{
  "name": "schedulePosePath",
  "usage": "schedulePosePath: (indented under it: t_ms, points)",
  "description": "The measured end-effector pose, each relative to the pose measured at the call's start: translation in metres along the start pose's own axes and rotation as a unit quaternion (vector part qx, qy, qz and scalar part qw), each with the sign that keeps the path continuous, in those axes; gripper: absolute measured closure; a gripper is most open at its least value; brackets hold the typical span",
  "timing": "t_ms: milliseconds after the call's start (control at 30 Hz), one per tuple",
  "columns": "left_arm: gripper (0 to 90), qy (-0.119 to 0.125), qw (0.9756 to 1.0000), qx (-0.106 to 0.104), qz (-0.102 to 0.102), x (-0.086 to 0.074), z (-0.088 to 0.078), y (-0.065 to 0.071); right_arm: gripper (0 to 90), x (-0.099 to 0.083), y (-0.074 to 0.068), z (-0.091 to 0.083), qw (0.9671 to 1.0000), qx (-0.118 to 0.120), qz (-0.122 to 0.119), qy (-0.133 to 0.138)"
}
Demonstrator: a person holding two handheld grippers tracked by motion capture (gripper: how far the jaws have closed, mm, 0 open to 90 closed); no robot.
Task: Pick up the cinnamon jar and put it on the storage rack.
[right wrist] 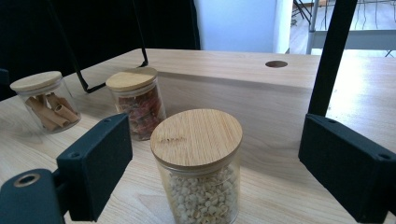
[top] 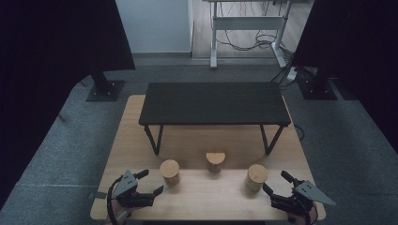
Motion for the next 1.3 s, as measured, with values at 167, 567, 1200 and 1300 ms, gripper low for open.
schedulePosePath:
  t_ms: [167,567,1200,1300]
  points:
    - [10.5,-0.001,1.0000,-0.001,-0.001,-0.001,-0.002,-0.001,9.3,-0.002,0.002,0.000,1.0000,0.000,0.006,-0.001]
    - [9.2,0.000,1.0000,0.003,0.009,0.000,-0.011,-0.001,9.3,0.001,-0.004,0.004,1.0000,0.001,0.002,0.001]
    - [9.1,-0.020,0.9993,0.014,0.030,-0.004,-0.006,0.002,9.6,-0.002,0.000,0.005,1.0000,-0.005,0.006,-0.005]
    - [9.1,-0.021,0.9991,0.017,0.033,-0.004,-0.004,0.003,9.6,-0.002,-0.001,0.005,1.0000,-0.005,0.005,-0.006]
Point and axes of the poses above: each handheld gripper's, and its own axes: z roughly forward along the jaws, x roughly out of its top, y roughly to its right, the point moved 6 cm from there along z, roughly forward along the jaws, and after that the axes turned 6 degrees about x, right-handed, at the moved point
